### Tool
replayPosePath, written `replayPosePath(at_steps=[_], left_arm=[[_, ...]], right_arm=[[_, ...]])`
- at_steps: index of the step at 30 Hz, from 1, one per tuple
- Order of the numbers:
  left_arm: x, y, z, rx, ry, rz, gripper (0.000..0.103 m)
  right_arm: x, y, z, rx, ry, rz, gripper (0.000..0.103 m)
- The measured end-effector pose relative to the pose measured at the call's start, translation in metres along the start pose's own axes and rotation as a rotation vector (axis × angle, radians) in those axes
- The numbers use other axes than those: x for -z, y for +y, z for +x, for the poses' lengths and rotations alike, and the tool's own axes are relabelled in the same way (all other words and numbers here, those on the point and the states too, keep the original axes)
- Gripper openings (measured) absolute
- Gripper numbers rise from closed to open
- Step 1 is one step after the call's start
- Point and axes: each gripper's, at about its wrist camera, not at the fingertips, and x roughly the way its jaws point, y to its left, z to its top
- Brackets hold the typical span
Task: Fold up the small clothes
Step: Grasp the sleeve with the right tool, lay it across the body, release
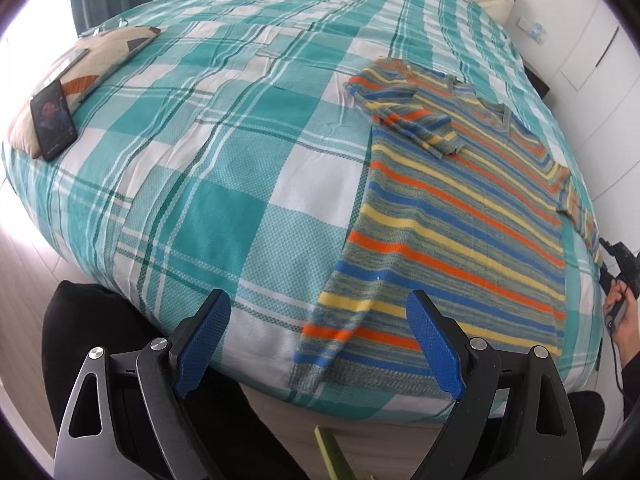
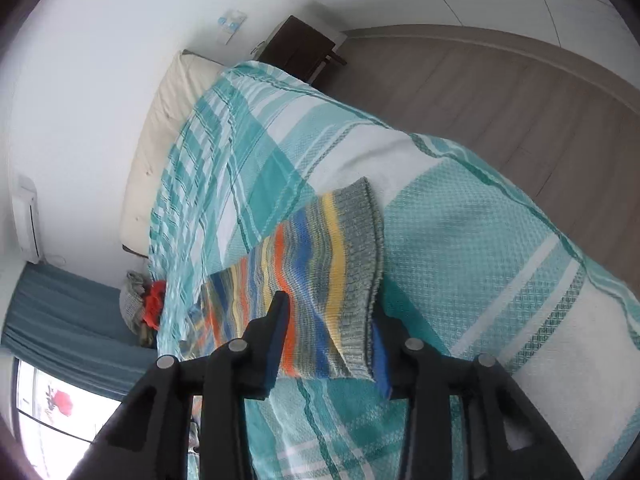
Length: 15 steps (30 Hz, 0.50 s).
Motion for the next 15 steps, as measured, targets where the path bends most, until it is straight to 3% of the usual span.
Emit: replayPosePath(at_steps=[1,2,7,12,15], left_arm=[[0.001,-0.001,0.002,-0.008,0.006,0.003,0.091],[0.001,-0.002,0.003,-0.015,0.013,0.005,0.091],[0.005,-0.003,0.008,-0.024,0.025,0.009,0.091],[0.009,-0.005,0.009,-0.039,0.029,0.031,0.091],[0.007,-0.002,0.006,-0.061,0.01,0.065,0.091]], right_arm=[[0.0,0.0,0.003,0.02,0.004,-0.005,0.015],[0.001,0.001,0.001,0.09,0.002,-0.028,0.002],[-0.004,0.001,-0.018,0.329,-0.072,-0.148,0.001],[0.001,0.0,-0.012,0.423,-0.076,-0.196,0.001],[0.0,-0.001,-0.011,0.43,-0.072,-0.216,0.001]])
